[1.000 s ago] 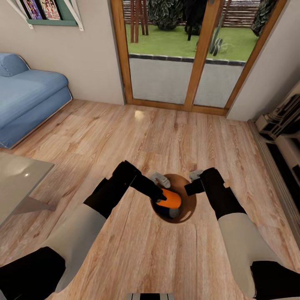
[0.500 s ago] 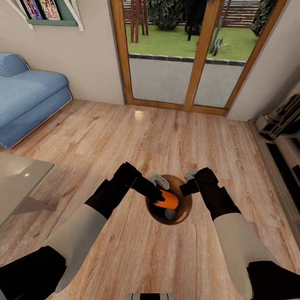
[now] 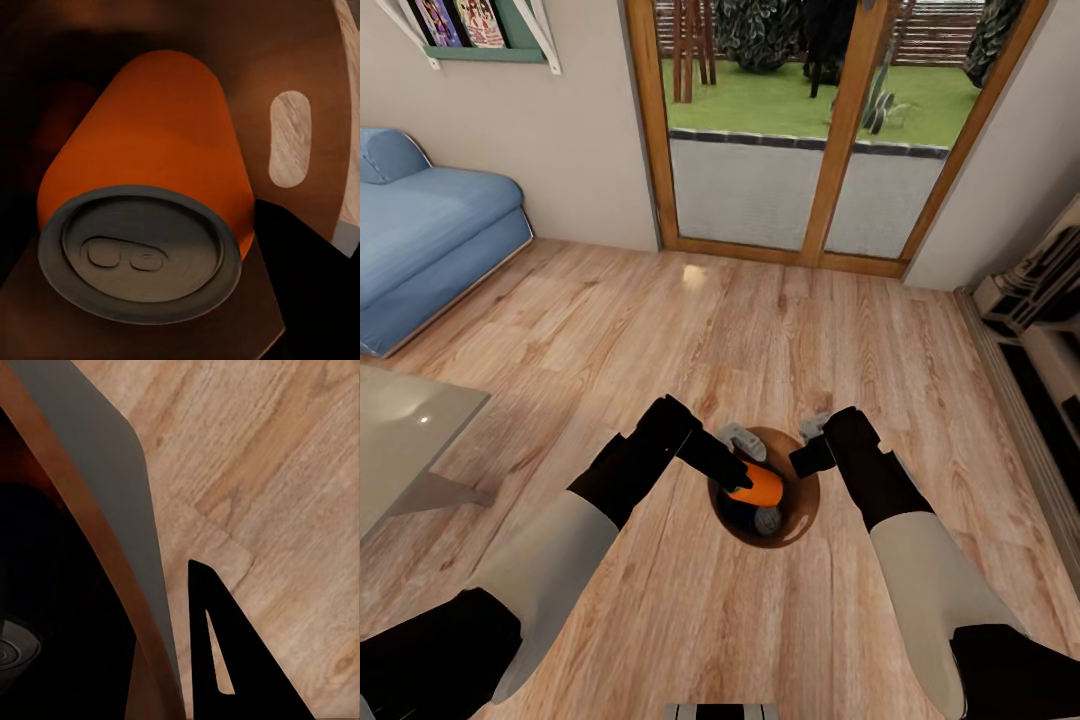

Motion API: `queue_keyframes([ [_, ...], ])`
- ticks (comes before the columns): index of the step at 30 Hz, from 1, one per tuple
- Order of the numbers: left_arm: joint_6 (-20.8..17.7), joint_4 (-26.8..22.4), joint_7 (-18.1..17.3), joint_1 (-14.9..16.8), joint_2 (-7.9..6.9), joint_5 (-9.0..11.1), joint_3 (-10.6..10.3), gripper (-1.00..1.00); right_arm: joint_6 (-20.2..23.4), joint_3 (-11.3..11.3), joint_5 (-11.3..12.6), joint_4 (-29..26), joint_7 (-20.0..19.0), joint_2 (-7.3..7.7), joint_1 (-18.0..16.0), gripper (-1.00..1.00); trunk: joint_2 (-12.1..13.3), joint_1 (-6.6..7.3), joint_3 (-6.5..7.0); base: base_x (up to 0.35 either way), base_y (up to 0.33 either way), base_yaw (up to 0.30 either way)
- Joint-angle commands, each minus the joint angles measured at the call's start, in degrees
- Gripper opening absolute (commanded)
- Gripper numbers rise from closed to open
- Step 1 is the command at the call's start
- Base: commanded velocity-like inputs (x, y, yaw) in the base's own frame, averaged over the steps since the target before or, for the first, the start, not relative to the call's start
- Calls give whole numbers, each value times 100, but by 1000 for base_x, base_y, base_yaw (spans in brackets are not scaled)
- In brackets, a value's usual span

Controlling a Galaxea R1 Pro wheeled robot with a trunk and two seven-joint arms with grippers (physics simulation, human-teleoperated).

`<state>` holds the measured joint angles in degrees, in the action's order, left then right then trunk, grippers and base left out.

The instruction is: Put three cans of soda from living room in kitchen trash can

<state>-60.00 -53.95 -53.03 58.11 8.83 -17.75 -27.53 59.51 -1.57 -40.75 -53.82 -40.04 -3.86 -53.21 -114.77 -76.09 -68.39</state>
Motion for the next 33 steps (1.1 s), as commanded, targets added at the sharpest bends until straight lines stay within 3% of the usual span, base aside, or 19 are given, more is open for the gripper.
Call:
queue_keyframes([
  [1, 0, 23, 49, -2, -4, -229, -21, -100, 49, -1, 165, -254, -12, 0, -4, -100, 0, 0, 0, 0, 0, 0],
  [12, 0, 154, 117, -8, -4, -229, -210, -100, 49, -1, 170, -261, -12, -1, -3, -100, 0, 0, 0, 0, 0, 0],
  [33, 0, 85, 111, -10, -4, -196, -226, -100, 49, -1, 168, -257, -12, -1, 3, -100, 0, 0, 0, 0, 0, 0],
])
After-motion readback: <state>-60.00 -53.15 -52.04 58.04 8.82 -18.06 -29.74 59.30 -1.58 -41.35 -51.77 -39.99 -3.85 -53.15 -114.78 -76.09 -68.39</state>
